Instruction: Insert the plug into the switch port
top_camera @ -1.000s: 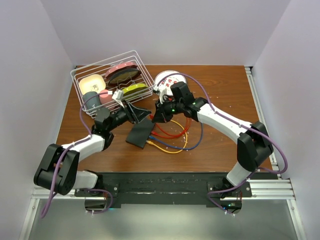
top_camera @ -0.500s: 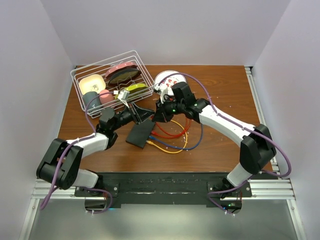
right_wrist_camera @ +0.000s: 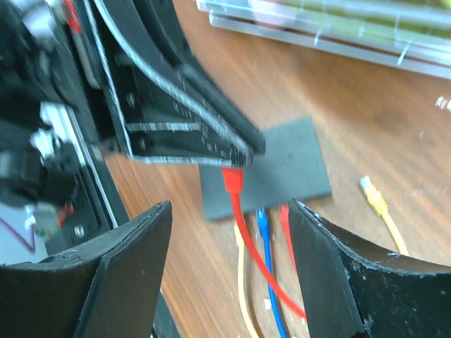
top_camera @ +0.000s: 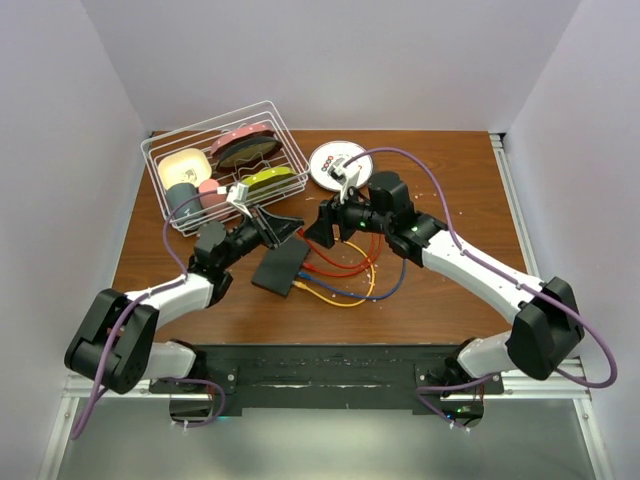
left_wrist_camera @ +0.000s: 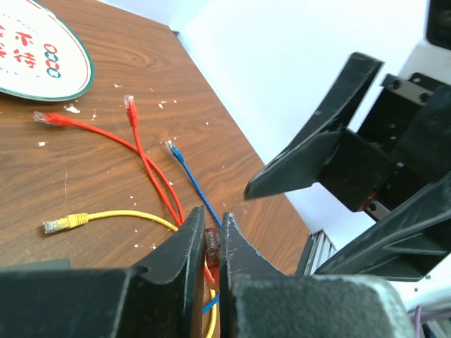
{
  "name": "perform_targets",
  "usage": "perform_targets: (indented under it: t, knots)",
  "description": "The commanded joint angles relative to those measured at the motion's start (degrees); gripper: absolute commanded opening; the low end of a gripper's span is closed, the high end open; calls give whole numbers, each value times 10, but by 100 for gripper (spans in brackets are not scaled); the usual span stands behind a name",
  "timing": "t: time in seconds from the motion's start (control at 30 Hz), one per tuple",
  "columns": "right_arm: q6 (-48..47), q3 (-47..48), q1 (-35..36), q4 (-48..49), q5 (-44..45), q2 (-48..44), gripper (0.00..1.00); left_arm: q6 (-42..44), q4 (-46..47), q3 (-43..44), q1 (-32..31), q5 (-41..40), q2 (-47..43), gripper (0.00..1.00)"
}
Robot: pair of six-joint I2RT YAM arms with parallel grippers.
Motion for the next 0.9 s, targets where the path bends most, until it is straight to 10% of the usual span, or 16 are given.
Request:
perform_targets:
  t: [0.0,0.13,0.87]
  knots:
    - [42,-14,0,92,11,-1,69,-31,14,-9,-9,-49,-21,0]
    - [56,-15,5,111,0,13,56,-35,21,-10,-12,-50,-21,0]
    - [44,-12,32,91,40,39,49,-59,20,-17,-16,-65,-30,0]
